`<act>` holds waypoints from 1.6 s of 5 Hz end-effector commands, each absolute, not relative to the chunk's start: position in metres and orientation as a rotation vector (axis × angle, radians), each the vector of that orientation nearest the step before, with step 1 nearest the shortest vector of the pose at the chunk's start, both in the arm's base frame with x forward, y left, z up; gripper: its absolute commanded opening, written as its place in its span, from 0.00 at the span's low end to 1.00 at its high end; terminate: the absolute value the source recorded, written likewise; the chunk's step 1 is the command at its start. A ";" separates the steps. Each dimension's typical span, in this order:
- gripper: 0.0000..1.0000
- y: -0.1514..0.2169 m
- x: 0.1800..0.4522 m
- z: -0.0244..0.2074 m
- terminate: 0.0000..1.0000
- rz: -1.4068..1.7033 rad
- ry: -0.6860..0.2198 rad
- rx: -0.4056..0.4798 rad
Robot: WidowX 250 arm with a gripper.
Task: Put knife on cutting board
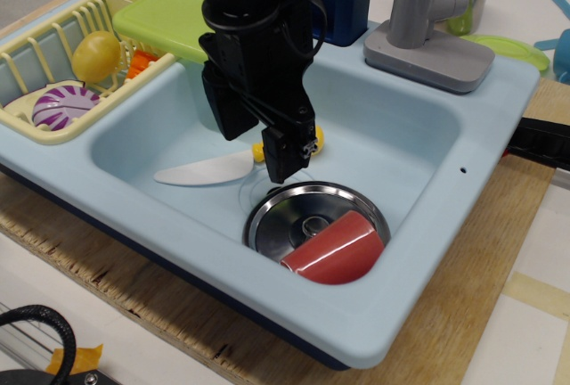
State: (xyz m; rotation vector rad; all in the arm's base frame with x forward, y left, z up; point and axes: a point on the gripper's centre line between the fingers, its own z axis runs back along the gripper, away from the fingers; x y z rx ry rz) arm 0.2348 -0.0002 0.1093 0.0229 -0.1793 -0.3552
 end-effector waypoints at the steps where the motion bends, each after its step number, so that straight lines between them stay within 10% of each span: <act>1: 1.00 0.000 0.235 0.109 0.00 -0.355 -0.179 0.023; 8: 1.00 0.001 0.293 0.087 0.00 -0.588 -0.225 0.028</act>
